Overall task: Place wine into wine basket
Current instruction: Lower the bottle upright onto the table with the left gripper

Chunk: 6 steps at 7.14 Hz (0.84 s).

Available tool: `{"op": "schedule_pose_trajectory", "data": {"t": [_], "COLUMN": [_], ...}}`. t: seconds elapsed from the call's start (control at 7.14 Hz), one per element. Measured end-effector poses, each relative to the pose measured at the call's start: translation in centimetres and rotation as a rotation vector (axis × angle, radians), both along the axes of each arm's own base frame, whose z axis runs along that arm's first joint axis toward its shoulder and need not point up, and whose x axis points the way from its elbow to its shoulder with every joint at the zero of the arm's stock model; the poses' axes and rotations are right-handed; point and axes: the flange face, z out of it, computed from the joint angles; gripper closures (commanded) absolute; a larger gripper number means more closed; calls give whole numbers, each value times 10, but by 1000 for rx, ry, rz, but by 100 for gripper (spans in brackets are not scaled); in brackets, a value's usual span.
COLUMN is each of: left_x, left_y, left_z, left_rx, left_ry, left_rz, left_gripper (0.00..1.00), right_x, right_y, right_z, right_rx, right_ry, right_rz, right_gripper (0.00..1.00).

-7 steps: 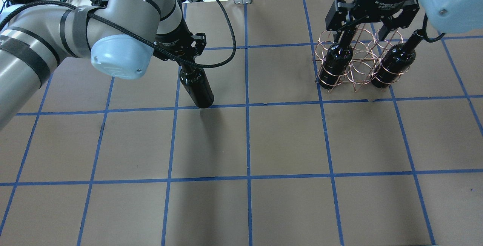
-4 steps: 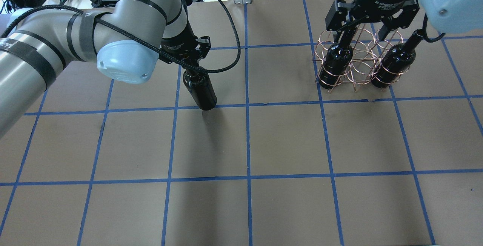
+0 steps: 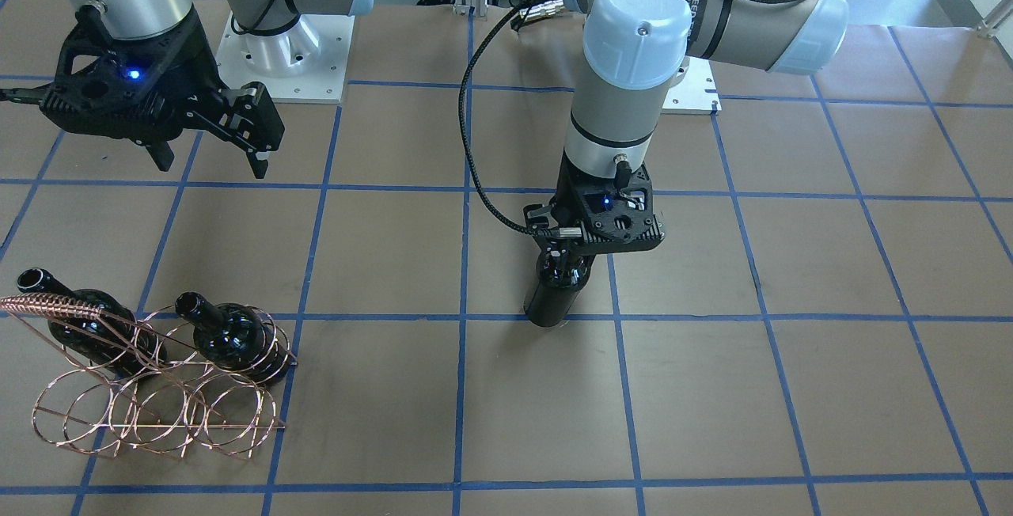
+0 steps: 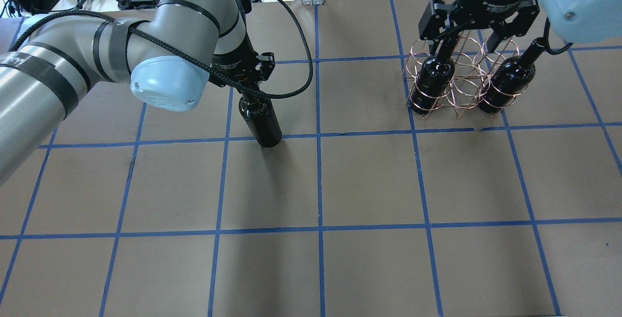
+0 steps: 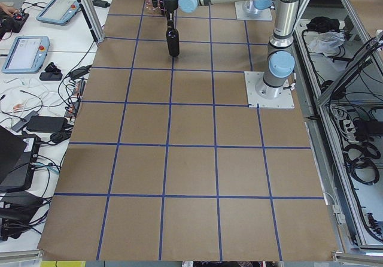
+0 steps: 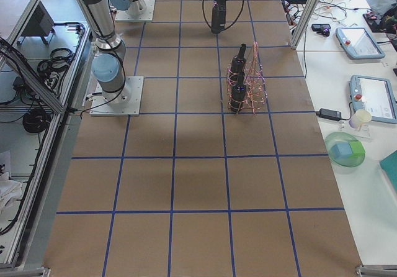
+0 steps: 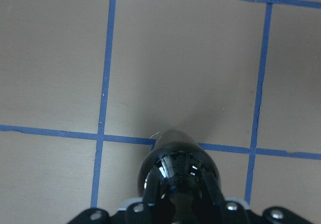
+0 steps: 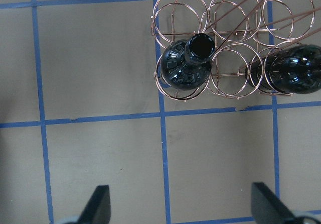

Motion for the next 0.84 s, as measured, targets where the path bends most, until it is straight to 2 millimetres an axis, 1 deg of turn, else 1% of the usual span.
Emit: {"op": "schedule_pose_trajectory", "data": {"t": [0.28,0.42,0.7,0.84], "left_x": [-3,-3,-4,-4], "left_y": [4,5,5,5], "left_z": [-5,-5,-8,-8], "left_rx": [12,13,19,21], "left_ry": [-2,-2,-2,-2], "left_rz": [-7,-9,-13,-13], "left_gripper": [99,84,7,0], "right_x": [0,0,0,0], "right_y": [0,0,0,0], "right_z": [0,0,0,0], "right_rx": [0,0,0,0], "right_ry": [0,0,0,0], "right_rz": [0,0,0,0], "right_gripper": [0,0,0,0]}}
